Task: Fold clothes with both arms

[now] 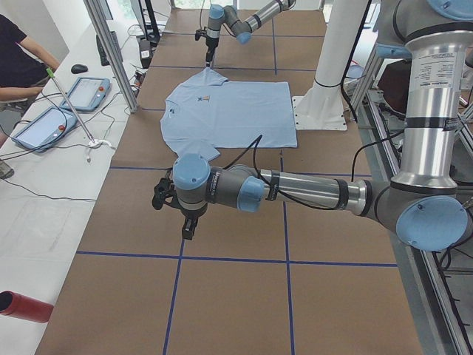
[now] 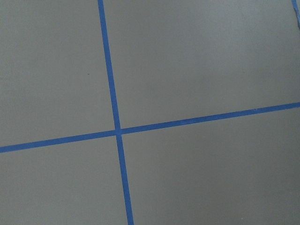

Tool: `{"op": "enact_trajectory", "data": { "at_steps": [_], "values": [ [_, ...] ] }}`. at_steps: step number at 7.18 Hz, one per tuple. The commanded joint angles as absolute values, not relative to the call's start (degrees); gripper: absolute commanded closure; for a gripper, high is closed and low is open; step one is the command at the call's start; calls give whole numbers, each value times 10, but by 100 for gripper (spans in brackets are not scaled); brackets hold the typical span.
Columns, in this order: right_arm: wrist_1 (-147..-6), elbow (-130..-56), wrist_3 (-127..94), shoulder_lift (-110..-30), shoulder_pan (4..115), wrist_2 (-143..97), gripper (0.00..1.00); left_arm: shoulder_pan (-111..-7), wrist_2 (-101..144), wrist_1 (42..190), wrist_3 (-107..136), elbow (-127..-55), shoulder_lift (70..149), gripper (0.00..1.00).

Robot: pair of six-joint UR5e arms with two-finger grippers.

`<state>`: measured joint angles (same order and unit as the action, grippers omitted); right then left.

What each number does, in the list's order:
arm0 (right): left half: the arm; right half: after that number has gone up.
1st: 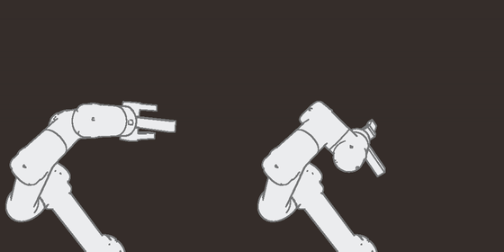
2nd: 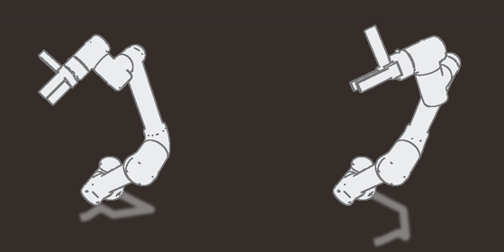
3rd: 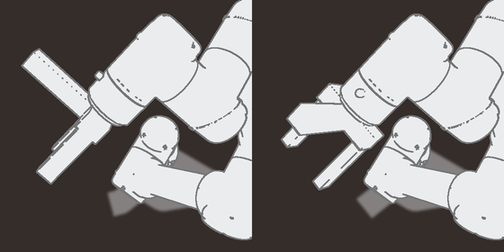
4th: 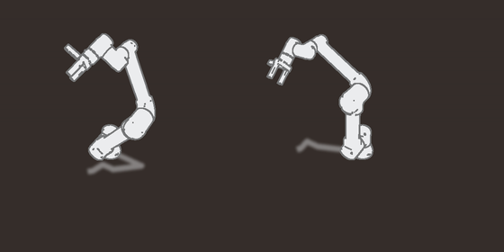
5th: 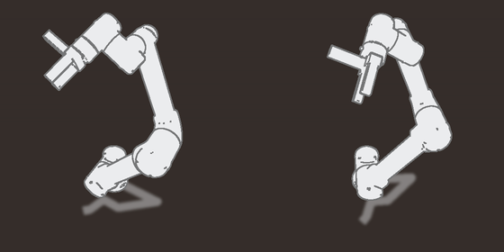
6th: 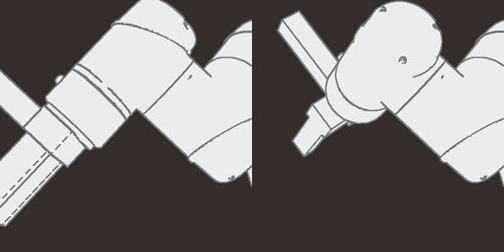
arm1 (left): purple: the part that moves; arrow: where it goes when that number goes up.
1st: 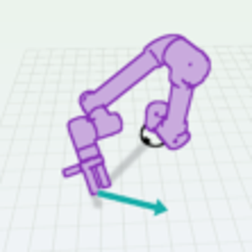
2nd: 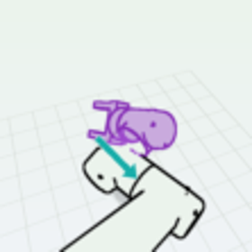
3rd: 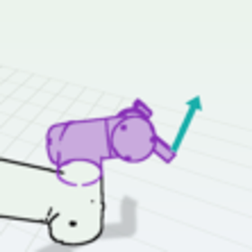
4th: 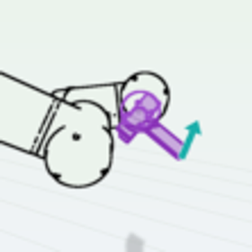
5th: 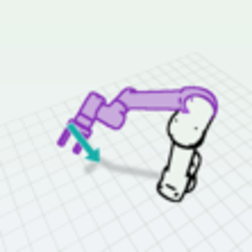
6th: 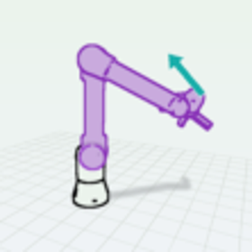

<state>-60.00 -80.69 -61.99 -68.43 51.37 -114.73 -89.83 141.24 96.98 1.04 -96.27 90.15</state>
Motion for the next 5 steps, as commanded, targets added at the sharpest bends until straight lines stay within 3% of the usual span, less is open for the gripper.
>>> {"op": "enact_trajectory", "data": {
  "at_steps": [1, 5],
  "values": [
    [-600, -789, -621, -675, 513, -1147, 40, -898, 1412, 973, 11, -962, 902, 0],
    [-600, -785, -621, -671, 509, -1148, 46, -898, 1412, 973, 7, -962, 902, 0]
  ]
}}
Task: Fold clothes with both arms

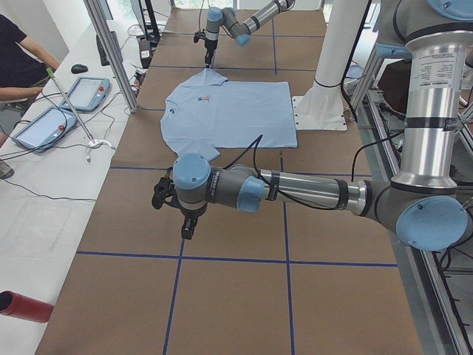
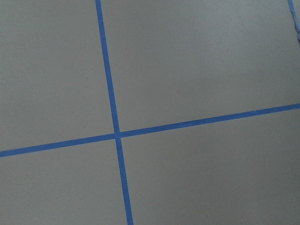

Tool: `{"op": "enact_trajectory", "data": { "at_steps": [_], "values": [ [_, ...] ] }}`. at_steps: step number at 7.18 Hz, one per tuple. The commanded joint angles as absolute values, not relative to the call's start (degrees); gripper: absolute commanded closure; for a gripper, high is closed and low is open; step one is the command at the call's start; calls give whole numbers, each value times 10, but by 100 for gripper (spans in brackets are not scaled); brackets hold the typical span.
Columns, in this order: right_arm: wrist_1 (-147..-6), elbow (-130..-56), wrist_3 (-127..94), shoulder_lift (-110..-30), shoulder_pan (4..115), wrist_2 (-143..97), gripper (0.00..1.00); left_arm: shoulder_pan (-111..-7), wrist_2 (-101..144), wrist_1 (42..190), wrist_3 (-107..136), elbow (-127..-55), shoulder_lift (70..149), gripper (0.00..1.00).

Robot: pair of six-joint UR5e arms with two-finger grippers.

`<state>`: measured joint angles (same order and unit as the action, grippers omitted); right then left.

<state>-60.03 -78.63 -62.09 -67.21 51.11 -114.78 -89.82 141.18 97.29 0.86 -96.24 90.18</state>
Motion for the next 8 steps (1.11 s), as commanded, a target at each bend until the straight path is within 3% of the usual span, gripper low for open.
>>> {"op": "enact_trajectory", "data": {
  "at_steps": [1, 2, 3, 4, 5, 8],
  "values": [
    [-599, -784, -620, -671, 505, -1148, 46, -898, 1412, 973, 7, -962, 901, 0],
    [-599, -784, -620, -671, 503, -1148, 47, -898, 1412, 973, 7, -962, 902, 0],
    [-599, -785, -621, -671, 503, -1148, 67, -898, 1412, 973, 6, -962, 902, 0],
    [-599, -785, -621, -671, 503, -1149, 92, -899, 1412, 973, 6, -962, 901, 0],
    [-599, -787, -619, -671, 502, -1149, 100, -899, 1412, 973, 6, -963, 901, 0],
    [-600, -795, -625, -637, 501, -1151, 100, -899, 1412, 973, 5, -962, 901, 0]
  ]
}}
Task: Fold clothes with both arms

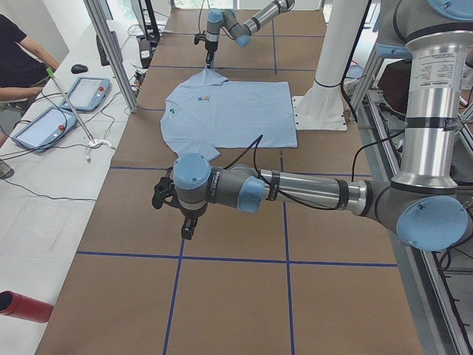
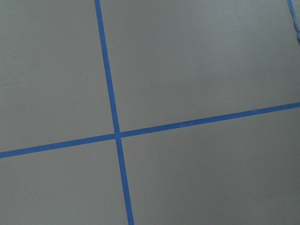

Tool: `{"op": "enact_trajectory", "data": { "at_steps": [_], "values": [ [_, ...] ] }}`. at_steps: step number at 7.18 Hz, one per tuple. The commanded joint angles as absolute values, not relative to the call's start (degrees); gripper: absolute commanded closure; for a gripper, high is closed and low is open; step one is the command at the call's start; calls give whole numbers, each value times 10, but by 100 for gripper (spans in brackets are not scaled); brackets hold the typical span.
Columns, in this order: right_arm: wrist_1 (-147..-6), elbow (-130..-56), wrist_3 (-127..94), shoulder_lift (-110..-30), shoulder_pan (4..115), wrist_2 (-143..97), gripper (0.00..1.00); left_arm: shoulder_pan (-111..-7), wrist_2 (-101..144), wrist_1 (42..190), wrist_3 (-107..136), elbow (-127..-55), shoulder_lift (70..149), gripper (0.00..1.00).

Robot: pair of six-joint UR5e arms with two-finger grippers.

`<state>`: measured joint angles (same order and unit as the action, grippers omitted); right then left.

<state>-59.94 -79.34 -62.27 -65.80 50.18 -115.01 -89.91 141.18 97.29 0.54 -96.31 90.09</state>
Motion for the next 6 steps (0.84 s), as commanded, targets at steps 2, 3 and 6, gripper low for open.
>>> {"op": "enact_trajectory", "data": {
  "at_steps": [2, 3, 6],
  "values": [
    [-607, -791, -697, -574, 467, -1147, 100, -899, 1412, 982, 6, -963, 902, 0],
    [-608, -774, -740, -540, 445, -1134, 100, -899, 1412, 994, 6, -962, 900, 0],
    [-602, -637, -753, -398, 391, -1047, 10, -898, 1413, 998, 11, -968, 903, 0]
  ]
}}
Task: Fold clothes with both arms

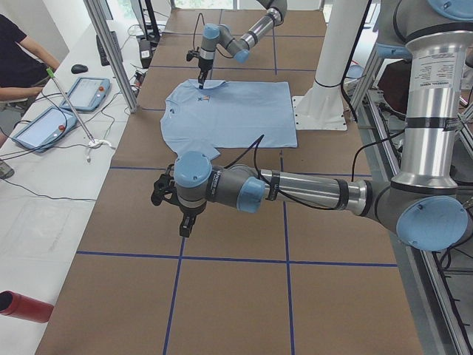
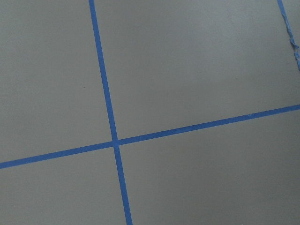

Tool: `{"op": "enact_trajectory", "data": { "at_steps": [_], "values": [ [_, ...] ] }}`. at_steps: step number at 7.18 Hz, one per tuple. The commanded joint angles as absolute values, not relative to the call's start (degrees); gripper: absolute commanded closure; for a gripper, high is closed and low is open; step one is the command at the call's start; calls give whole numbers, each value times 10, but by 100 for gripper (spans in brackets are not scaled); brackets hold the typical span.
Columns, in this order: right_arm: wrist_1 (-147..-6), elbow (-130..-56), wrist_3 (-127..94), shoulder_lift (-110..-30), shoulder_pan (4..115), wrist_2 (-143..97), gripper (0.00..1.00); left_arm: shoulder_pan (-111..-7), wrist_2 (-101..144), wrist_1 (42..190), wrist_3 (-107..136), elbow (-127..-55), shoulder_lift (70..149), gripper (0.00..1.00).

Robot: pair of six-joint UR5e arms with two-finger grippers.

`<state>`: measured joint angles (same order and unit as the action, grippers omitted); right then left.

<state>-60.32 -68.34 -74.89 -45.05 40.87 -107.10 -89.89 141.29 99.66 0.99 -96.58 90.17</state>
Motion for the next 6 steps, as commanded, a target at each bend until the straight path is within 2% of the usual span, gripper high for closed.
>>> {"op": "enact_trajectory", "data": {
  "at_steps": [1, 2, 3, 5, 6],
  "values": [
    [-601, -638, -749, -395, 384, -1034, 0, -897, 1413, 1007, 11, -968, 905, 0],
    [-602, -664, -751, -397, 386, -1034, 0, -891, 1419, 1035, 39, -967, 911, 0],
    [-607, -717, -751, -416, 391, -1044, 0, -841, 1420, 1081, 112, -962, 935, 0],
    [-606, -870, -751, -556, 436, -1118, 0, -739, 1412, 1108, 292, -951, 1020, 0],
    [-602, -914, -747, -613, 489, -1195, 0, -686, 1390, 1110, 365, -921, 1069, 0]
  ]
}}
